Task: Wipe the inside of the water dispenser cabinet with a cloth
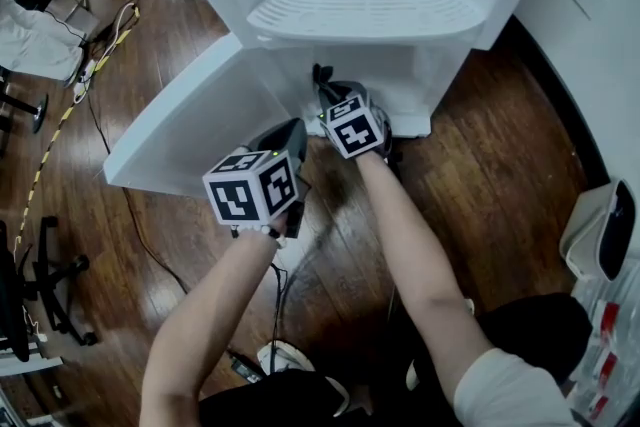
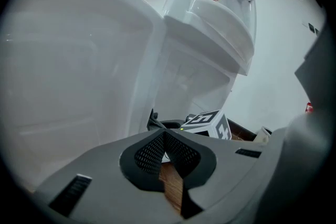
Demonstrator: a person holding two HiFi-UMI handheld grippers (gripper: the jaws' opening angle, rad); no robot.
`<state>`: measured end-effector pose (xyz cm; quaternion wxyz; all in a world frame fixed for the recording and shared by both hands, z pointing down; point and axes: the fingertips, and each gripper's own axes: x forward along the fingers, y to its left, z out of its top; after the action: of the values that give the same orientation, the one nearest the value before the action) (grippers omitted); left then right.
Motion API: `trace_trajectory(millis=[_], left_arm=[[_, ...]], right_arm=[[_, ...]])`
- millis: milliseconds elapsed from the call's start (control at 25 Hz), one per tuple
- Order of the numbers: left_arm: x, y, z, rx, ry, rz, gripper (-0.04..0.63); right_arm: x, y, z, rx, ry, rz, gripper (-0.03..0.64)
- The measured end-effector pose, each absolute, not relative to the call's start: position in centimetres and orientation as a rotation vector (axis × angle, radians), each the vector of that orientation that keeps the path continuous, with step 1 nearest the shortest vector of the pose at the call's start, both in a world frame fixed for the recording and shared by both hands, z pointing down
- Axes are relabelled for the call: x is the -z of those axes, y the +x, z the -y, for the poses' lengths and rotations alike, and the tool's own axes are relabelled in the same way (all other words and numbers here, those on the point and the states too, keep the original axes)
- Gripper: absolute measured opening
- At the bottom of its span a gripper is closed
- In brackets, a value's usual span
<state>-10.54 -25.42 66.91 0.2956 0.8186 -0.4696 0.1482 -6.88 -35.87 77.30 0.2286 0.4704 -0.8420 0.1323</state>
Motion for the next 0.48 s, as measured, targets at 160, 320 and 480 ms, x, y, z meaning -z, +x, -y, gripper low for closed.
trace_trajectory(millis=[160, 320, 480], left_arm=[[-67.3, -10.5, 25.2, -0.4, 2.169, 1.243, -0.012], [-67.3, -10.4, 25.0, -0.396, 2.166, 1.233, -0.012], [-67.4, -10.4, 25.0, -0.395, 2.163, 1.233, -0.012]], right_arm=[[-79.6, -6.8, 36.6, -0.359, 1.245, 2.209, 0.035], [-80.3, -6.8, 36.8, -0.392, 1.211, 2.199, 0.035], [-76.4, -6.1, 38.2, -0.242, 1.347, 2.291, 0.035]])
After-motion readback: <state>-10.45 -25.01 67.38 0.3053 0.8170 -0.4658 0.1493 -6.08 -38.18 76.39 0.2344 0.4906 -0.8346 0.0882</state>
